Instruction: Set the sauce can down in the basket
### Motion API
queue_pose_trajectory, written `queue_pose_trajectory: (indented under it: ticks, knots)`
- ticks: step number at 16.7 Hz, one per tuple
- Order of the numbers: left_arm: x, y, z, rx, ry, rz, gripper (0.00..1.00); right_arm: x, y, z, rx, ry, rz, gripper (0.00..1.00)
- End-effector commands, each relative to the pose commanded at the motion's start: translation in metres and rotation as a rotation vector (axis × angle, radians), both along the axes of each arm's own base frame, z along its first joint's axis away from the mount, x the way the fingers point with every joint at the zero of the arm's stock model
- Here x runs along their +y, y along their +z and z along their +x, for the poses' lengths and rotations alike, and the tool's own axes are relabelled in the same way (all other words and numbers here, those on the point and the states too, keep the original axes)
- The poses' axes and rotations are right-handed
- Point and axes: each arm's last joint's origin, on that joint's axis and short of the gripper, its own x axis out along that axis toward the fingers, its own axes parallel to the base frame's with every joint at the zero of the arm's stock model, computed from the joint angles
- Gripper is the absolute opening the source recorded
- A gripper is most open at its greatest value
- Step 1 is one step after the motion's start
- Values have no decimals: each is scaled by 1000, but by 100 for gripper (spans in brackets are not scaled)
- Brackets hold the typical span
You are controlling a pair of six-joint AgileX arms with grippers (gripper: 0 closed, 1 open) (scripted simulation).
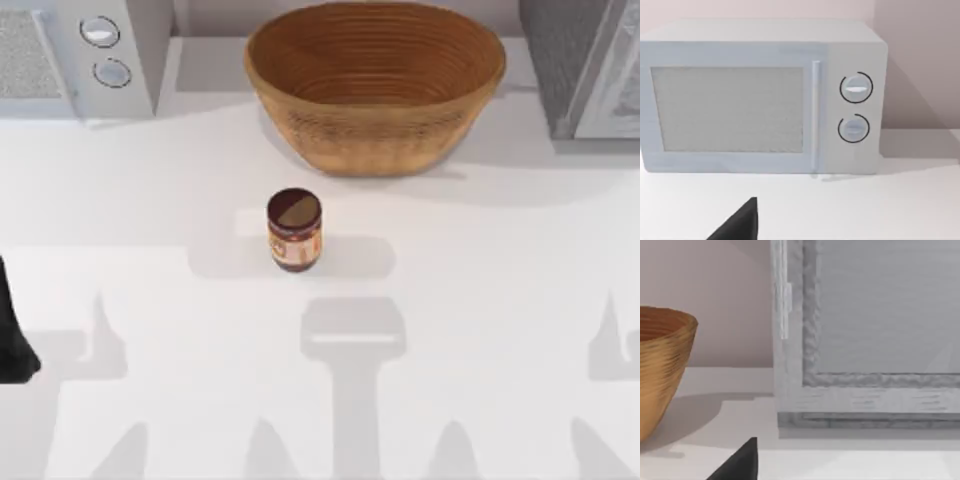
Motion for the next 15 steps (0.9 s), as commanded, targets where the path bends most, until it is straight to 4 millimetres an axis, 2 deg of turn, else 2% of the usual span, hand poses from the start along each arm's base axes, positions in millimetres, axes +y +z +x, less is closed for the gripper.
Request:
queue_pose_trajectory:
  ticks: [4,9,12,15]
  knots:
    - [-1,3,1,-3,-23,-1,100,0,0,0,0,0,0,100]
    - [-7,28,13,-7,-180,-10,100,0,0,0,0,0,0,100]
    - [-12,46,32,2,-312,-16,100,0,0,0,0,0,0,100]
    - [-18,61,64,16,-461,-22,100,0,0,0,0,0,0,100]
